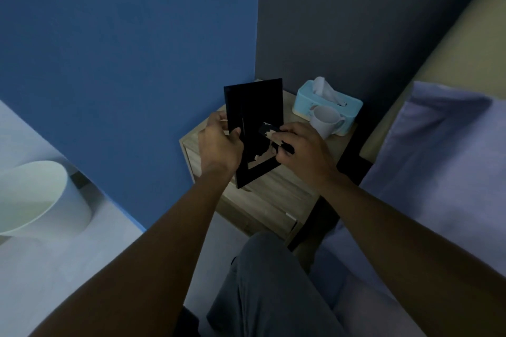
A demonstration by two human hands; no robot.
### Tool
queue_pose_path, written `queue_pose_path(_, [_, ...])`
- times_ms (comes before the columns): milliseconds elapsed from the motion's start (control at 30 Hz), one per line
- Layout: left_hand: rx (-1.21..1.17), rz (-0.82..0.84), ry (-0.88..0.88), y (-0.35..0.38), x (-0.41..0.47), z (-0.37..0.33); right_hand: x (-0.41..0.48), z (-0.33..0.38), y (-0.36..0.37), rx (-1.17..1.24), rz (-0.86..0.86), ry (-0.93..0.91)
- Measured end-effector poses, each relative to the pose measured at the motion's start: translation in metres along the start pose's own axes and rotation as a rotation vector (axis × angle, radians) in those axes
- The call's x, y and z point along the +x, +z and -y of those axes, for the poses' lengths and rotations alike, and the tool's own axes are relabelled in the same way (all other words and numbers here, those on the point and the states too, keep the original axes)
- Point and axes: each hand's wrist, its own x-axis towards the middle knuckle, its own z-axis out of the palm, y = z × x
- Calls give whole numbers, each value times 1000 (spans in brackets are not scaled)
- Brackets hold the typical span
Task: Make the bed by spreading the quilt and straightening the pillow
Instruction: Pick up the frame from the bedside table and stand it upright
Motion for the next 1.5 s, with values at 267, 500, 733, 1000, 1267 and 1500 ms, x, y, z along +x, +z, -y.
queue_pose_path(267, [-46, 26, -7, 1, 0, -1, -6, -1, -1, -59, -85, -22])
queue_pose_path(500, [-150, 7, -117, 5, 6, 3, -25, 18, 15, 178, 261, 54])
queue_pose_path(733, [-149, 67, -55, 14, 6, -4, -28, 26, 31, 218, 344, 271])
queue_pose_path(1000, [-121, 106, 168, 29, -1, -22, -22, 31, 39, 217, 40, 242])
queue_pose_path(1267, [-307, 135, 69, 13, 20, 10, -18, 20, 29, 330, -60, 353])
queue_pose_path(1500, [-188, 214, -313, 39, 74, 53, -4, -7, 34, 591, 52, 503])
